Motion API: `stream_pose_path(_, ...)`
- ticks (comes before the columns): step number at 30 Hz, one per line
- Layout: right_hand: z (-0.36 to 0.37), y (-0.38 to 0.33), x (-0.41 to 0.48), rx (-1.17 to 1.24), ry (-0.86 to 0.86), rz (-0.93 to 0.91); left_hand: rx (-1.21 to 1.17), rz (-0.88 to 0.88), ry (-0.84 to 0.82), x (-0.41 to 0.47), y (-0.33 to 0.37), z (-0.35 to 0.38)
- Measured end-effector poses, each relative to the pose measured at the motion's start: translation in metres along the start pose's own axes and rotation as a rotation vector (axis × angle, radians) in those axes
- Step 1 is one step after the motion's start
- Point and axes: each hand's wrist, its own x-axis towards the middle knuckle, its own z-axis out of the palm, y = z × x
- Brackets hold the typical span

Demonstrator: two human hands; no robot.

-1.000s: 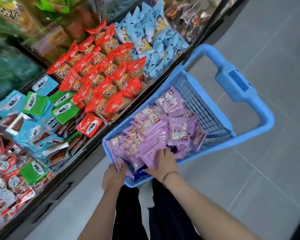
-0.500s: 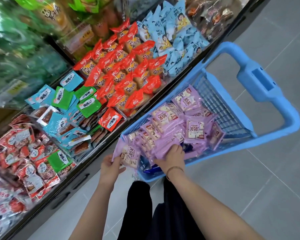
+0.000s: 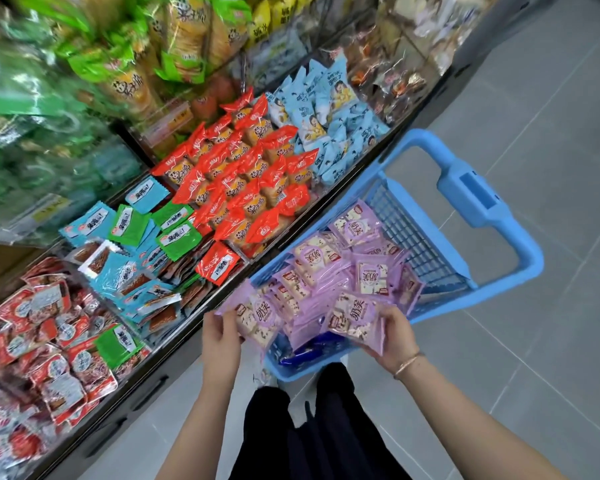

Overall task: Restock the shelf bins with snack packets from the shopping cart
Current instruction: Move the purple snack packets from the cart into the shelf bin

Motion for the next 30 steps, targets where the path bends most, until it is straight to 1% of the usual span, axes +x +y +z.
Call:
stream_pose_path(3,0.006,-0.02,-0.02,0.086,-0.101,0.013,-0.025,0.016,-0.032,-0.008,0.02,0.015)
stream_pose_path(5,0.01,-0.03,-0.027,0.06,-0.137,0.046,-0.025,-0.037,-0.092,-0.01,0.03,0.023)
stream_pose_path(9,0.029,-0.043,-0.032,-0.264,-0.087,0.06,0.045,-0.165,-0.216,-0.002,0.042,0.036)
stream_pose_path(11,0.04,-0.047,-0.031,-0.343,-0.075,0.041,0.071,-0.214,-0.261,0.002,0.044,0.045)
stream_pose_path(13,0.05,-0.046,-0.03,-0.286,-0.097,0.009,0.028,-0.333,-0.278,0.004,0.047,0.056)
stream_pose_path(15,0.058,-0.042,-0.026,-0.156,-0.118,-0.036,-0.099,-0.482,-0.285,0.002,0.05,0.067)
stream_pose_path(16,0.061,-0.037,-0.023,-0.126,-0.107,-0.071,-0.172,-0.519,-0.302,0.0,0.053,0.072)
stream_pose_path(18,0.066,-0.026,-0.017,-0.142,-0.015,-0.143,-0.284,-0.56,-0.313,-0.005,0.056,0.081)
stream_pose_path(21,0.065,-0.009,-0.015,-0.289,0.227,-0.151,-0.381,-0.627,-0.322,-0.013,0.062,0.09)
stream_pose_path(23,0.063,-0.001,-0.015,-0.357,0.281,-0.146,-0.412,-0.628,-0.354,-0.02,0.066,0.093)
stream_pose_path(24,0.063,0.002,-0.017,-0.387,0.289,-0.153,-0.405,-0.599,-0.385,-0.021,0.065,0.094)
stream_pose_path(26,0.067,0.005,-0.021,-0.528,0.309,-0.189,-0.306,-0.5,-0.442,-0.026,0.063,0.097)
stream_pose_path(28,0.068,0.006,-0.021,-0.686,0.283,-0.258,-0.234,-0.452,-0.425,-0.028,0.056,0.101)
stream_pose_path(30,0.064,0.004,-0.017,-0.797,0.198,-0.304,-0.223,-0.448,-0.374,-0.024,0.053,0.102)
